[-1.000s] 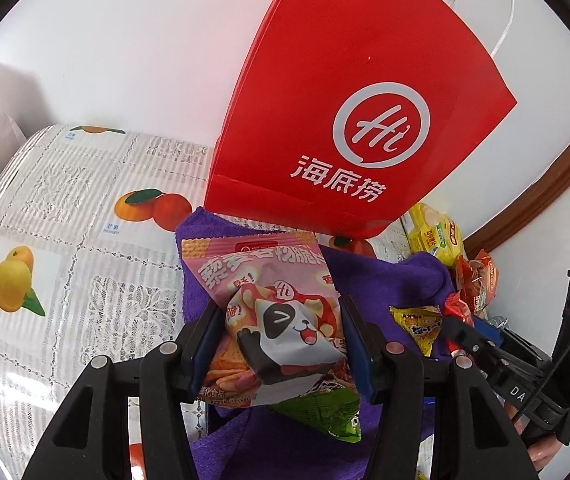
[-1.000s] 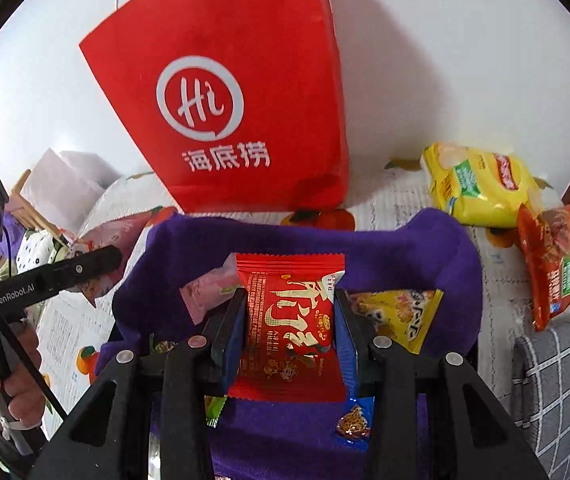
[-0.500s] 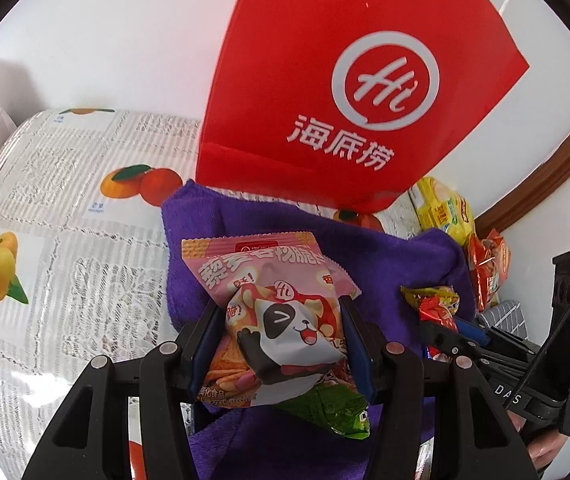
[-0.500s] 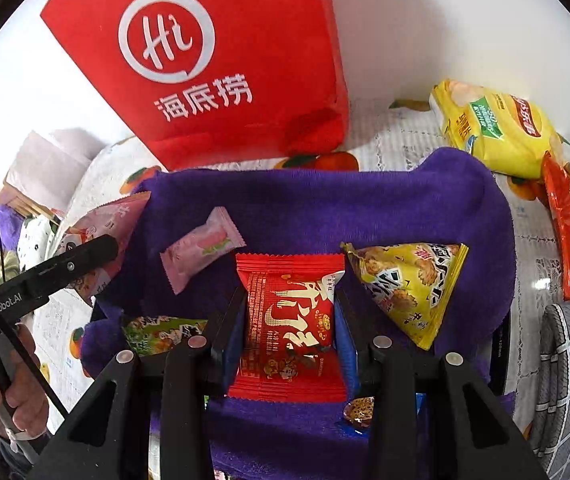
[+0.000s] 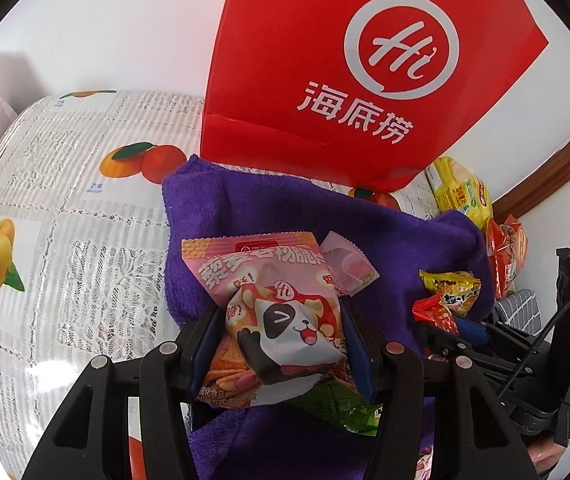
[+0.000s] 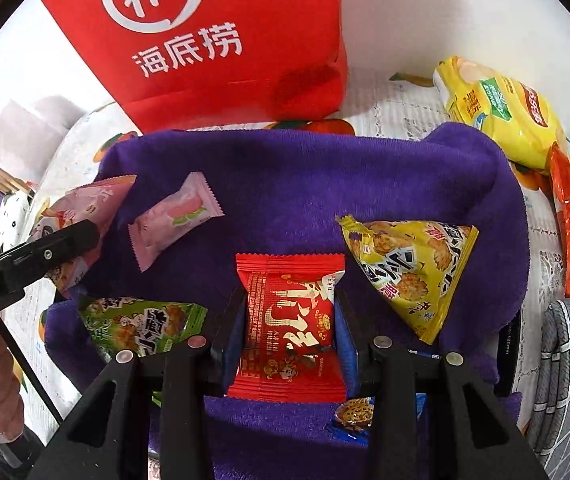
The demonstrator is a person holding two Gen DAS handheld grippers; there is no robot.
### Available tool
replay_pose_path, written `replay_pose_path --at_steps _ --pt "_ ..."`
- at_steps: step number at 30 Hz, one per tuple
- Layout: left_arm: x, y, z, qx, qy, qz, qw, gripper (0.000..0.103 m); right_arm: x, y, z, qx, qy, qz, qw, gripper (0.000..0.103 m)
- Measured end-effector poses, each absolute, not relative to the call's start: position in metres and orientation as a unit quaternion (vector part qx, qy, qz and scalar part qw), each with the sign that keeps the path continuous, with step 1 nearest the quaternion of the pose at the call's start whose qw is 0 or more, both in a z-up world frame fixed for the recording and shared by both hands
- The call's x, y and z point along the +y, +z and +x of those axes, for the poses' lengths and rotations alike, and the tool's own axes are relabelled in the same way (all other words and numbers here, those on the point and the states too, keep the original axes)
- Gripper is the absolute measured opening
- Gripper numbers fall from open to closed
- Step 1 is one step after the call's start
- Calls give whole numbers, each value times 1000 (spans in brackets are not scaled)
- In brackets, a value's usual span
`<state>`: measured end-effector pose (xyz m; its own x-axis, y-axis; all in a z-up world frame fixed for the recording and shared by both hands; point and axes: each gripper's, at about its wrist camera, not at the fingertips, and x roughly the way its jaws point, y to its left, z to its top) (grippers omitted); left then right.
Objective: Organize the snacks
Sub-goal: 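Carry both snacks onto the purple towel and open both tools, then grasp the pink-yellow chip bag with the right tool while the left tool reaches for the lollipop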
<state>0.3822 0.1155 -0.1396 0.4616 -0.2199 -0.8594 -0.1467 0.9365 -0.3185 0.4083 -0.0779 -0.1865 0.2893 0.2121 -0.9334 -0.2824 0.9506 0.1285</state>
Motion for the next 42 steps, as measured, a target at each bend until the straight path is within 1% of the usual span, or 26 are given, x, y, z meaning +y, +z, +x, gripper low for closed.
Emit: replay_pose_path --at_steps 8,10,12,15,29,31,35,39,42 --pt "111 -144 384 523 -25 -175 834 53 -73 -193 413 582 153 -40 797 41" --pt "110 -146 385 525 -26 -176 832 53 -71 -194 414 584 153 -45 796 45" --pt "109 -147 386 527 -29 -176 831 53 -69 -192 414 582 150 -53 797 52" --pt "107 -148 386 528 -32 -177 830 53 -67 -186 412 574 152 -63 802 56" --pt "107 -151 387 523 -57 -212 823 54 -70 -138 390 532 181 -54 825 56" --pt "105 -150 386 526 -59 -212 822 58 -69 -132 387 525 185 -54 829 56" --pt "103 -146 386 531 -60 -207 820 60 -65 -120 380 511 179 -66 838 57" --pt "102 -138 382 520 -65 -212 825 64 -67 -104 371 493 179 -63 849 57" --pt "103 -129 378 509 -66 -212 832 68 -71 -96 363 482 176 -56 856 61"
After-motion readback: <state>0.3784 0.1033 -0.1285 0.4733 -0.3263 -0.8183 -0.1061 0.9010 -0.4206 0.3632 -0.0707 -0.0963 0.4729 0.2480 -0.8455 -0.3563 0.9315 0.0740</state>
